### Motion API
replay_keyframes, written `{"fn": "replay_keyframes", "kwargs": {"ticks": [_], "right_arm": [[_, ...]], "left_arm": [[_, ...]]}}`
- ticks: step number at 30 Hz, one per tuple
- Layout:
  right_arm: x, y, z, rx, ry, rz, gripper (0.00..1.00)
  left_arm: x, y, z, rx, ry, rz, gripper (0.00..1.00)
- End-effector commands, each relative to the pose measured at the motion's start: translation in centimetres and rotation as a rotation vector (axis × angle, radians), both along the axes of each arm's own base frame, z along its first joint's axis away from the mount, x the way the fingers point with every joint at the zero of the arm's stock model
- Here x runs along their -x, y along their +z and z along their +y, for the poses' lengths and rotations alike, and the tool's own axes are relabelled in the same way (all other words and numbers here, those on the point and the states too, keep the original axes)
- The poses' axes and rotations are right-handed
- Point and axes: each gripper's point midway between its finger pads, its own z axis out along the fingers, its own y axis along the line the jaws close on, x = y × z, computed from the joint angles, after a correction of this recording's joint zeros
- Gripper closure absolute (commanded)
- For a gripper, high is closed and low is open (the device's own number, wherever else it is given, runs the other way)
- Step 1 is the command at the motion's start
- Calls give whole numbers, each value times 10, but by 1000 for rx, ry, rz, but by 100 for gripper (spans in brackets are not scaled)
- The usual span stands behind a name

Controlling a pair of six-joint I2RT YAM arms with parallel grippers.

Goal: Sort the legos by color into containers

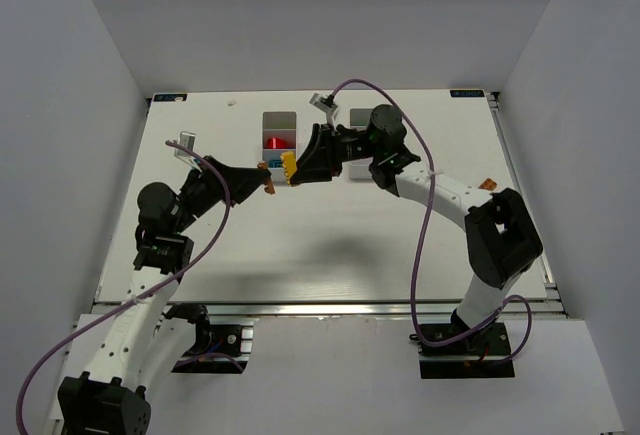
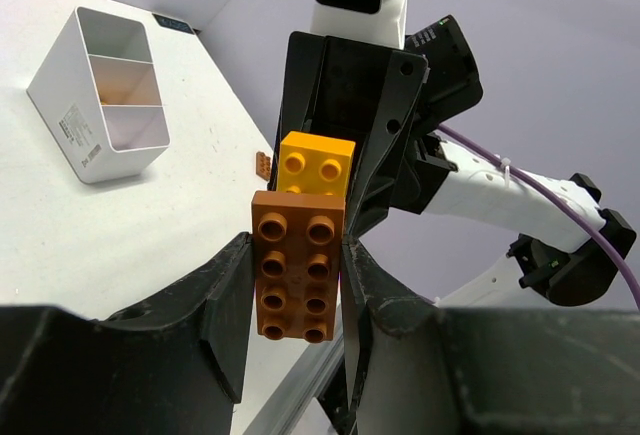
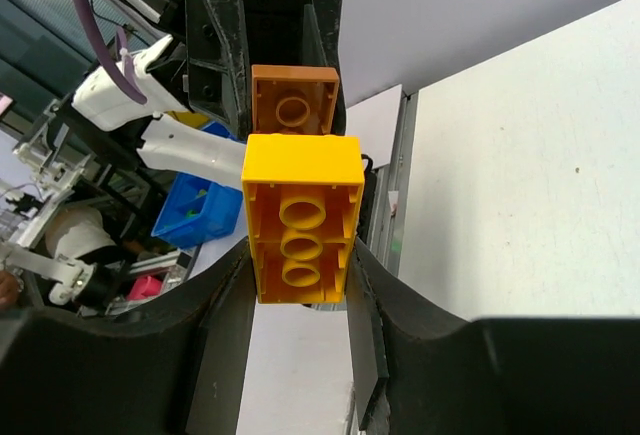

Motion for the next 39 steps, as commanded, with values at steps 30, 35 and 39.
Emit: {"fn": "replay_keyframes", "kwargs": {"ticks": [30, 35, 39], "right_arm": [[-264, -123, -176, 1005, -527, -1320, 87], [-272, -135, -174, 1023, -504, -1311, 77], [-274, -139, -173, 1023, -508, -1312, 64]], "left_arm": [[-14, -12, 29, -122, 205, 55, 94], [-12, -12, 29, -120, 202, 57, 94], [-13, -12, 29, -122, 202, 57, 94]]}}
